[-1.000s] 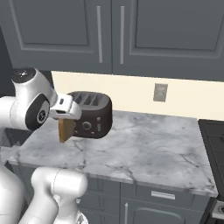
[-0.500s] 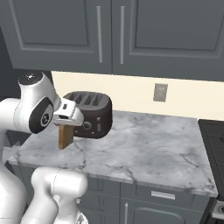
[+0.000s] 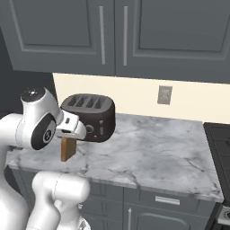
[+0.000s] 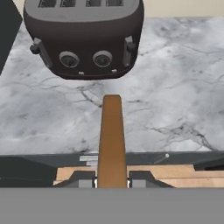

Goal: Start the toaster. Once the lever pops up, take the bread to the plate on the dining counter.

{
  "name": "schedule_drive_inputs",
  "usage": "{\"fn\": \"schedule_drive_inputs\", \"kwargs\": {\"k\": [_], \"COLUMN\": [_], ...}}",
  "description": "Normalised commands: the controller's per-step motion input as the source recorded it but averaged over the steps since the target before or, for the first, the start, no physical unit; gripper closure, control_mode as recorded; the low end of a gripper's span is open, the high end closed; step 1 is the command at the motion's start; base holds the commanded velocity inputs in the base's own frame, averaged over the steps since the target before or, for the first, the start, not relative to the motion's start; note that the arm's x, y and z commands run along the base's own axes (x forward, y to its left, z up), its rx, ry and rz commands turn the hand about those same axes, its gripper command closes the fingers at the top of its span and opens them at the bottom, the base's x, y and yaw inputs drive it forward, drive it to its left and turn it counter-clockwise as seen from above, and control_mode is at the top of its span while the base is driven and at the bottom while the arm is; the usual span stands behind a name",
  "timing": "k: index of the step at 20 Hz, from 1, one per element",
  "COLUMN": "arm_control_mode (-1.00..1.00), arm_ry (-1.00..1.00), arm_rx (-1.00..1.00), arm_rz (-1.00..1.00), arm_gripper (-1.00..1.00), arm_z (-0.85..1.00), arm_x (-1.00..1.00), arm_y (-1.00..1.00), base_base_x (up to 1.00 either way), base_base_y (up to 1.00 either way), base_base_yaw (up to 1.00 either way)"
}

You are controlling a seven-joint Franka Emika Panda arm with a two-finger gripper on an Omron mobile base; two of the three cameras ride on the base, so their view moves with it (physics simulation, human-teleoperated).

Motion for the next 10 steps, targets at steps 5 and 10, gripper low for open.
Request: {"fn": "schedule_drive_inputs", "kwargs": {"k": [5, 10], "arm_control_mode": [-1.0, -1.0], "arm_ry": [0.0, 0.0], "arm_rx": [0.0, 0.0], "arm_rz": [0.0, 0.0], "arm_gripper": [1.0, 1.0], "arm_z": [0.0, 0.0], "arm_x": [-0.46, -0.15], "arm_y": [-0.11, -0.02], "base_base_x": [0.0, 0.0], "base_base_y": [0.0, 0.0], "base_base_yaw": [0.0, 0.0]}}
